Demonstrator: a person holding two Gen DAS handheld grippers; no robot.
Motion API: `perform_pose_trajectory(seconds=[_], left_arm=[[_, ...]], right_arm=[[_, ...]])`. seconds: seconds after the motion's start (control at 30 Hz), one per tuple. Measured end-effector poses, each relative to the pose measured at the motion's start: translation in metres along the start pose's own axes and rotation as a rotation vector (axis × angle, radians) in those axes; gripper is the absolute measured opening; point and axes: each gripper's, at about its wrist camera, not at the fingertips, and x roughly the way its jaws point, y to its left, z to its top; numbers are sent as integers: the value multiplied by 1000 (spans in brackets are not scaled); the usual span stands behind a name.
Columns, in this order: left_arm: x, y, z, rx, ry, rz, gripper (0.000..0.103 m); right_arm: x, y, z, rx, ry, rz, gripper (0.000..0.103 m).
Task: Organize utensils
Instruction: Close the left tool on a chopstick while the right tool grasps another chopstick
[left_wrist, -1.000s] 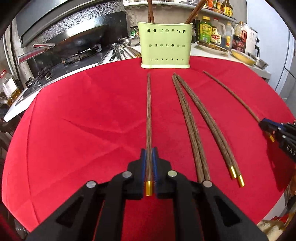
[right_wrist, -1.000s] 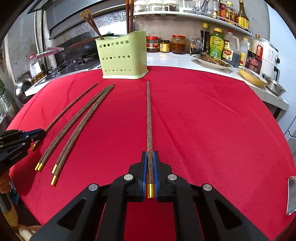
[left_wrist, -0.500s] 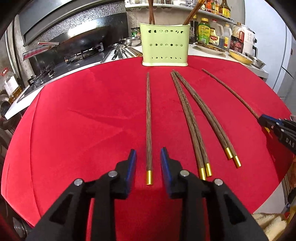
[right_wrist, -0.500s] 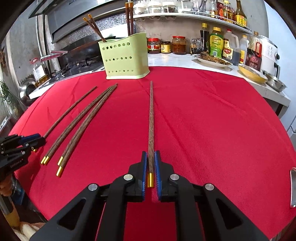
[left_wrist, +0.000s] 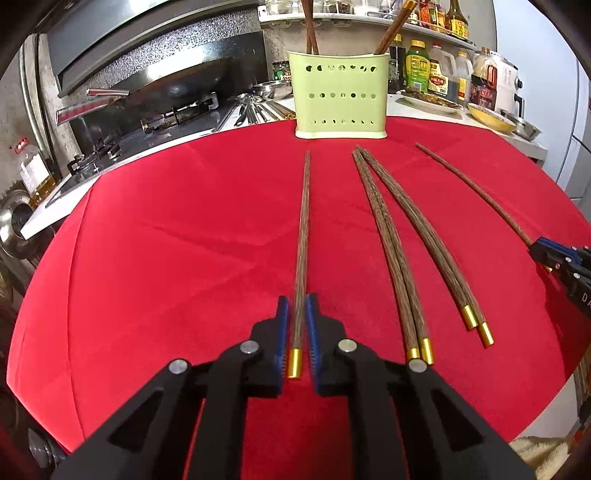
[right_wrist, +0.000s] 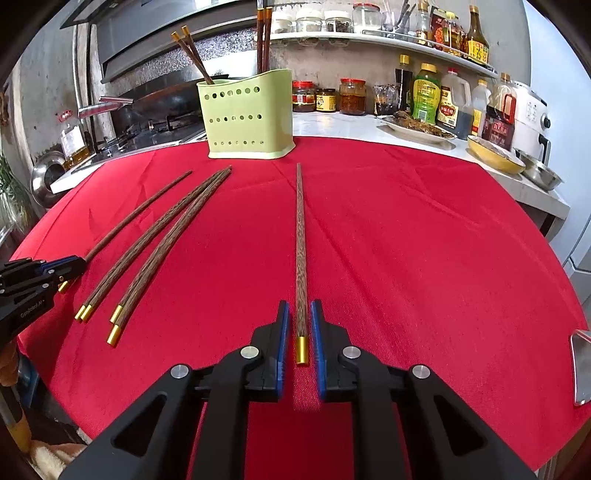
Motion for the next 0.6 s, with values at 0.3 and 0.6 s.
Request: perform_pose_trajectory(seconds=[0.3,0.6], left_arm=[[-4,1,-6,15,-18,-10,7],[-33,9,1,-29,-91,-50,7]], right_arm=[[-6,-3,-7,5,-15,-5,13],[-30,-4,1,33,-73,9,7]])
